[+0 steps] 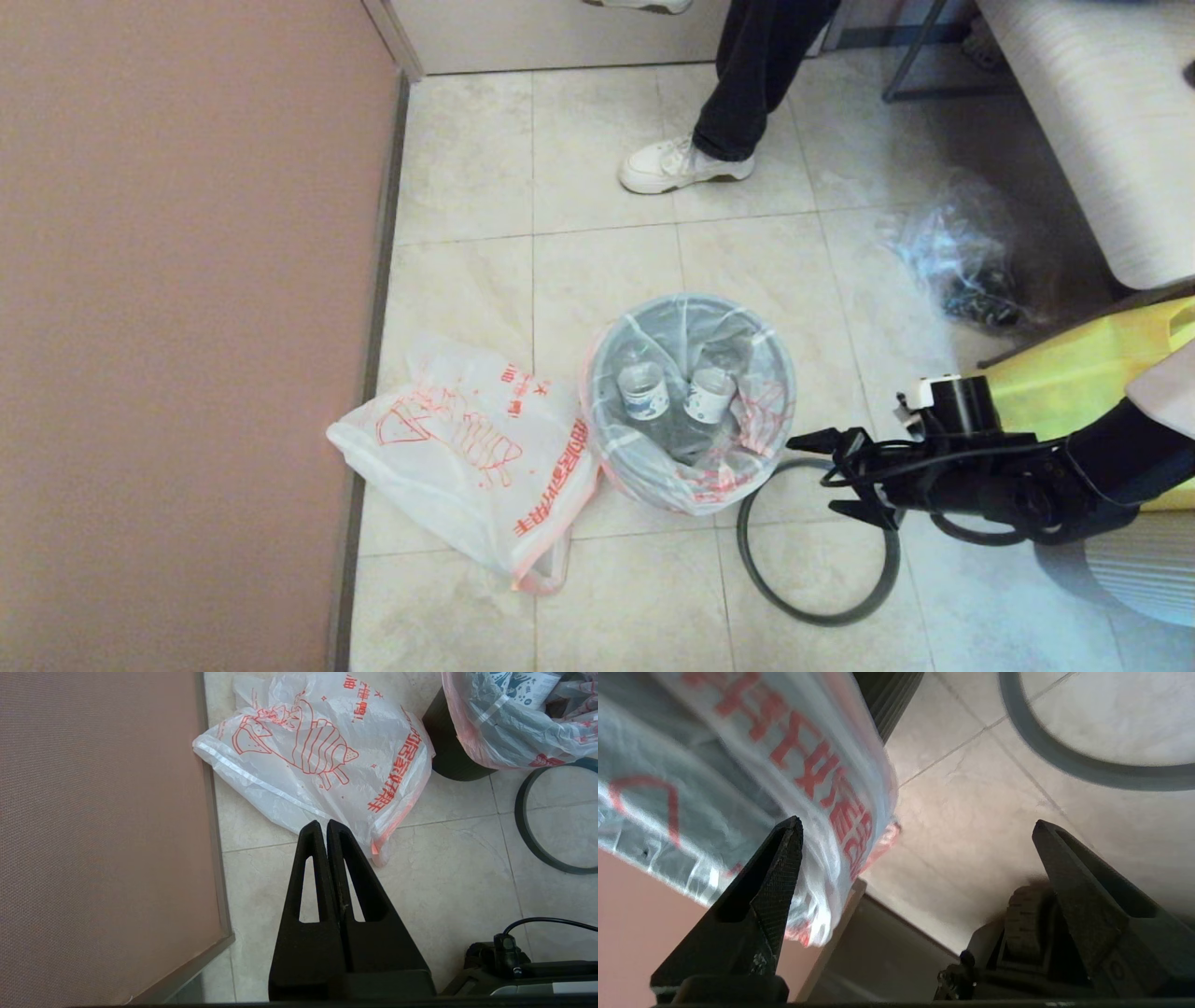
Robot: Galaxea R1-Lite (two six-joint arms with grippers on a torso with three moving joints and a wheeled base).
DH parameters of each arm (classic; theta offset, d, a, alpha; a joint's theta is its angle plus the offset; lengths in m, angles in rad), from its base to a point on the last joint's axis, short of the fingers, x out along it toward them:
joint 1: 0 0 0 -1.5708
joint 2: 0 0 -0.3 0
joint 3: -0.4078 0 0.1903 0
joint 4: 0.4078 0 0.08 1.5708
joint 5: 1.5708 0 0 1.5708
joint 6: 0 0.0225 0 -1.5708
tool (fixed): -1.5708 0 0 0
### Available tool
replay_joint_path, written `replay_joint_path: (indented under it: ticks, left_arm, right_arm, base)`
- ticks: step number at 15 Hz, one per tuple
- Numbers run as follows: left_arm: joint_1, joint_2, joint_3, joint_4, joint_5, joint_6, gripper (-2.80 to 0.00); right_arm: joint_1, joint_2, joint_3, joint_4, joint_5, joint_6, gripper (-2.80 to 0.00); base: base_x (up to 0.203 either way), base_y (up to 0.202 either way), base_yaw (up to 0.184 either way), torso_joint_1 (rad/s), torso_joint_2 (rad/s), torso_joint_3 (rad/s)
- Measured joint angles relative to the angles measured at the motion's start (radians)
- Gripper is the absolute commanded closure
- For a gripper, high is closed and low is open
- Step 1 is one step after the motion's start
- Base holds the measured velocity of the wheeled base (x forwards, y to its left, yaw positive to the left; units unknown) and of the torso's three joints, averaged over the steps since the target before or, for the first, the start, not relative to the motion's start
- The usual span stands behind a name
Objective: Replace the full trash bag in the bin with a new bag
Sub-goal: Place the trash bag on the floor
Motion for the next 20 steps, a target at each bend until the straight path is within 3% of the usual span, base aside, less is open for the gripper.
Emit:
replay_joint_path:
  ticks: [5,11,20]
  left_arm:
    - [0.000,0.000,0.000,0.000,0.001,0.000,0.00]
    - [0.000,0.000,0.000,0.000,0.001,0.000,0.00]
    - [0.000,0.000,0.000,0.000,0.000,0.000,0.00]
  right_arm:
    - [0.048,-0.015,0.085,-0.112,0.015,0.044,-2.80]
    - [0.087,-0.021,0.101,-0.116,0.003,0.038,-2.80]
    - [0.067,0.087,-0.071,-0.106,-0.024,0.006,-2.80]
  base:
    - [0.000,0.000,0.000,0.000,0.00,0.000]
    - [0.000,0.000,0.000,0.000,0.00,0.000]
    - [0.000,0.000,0.000,0.000,0.00,0.000]
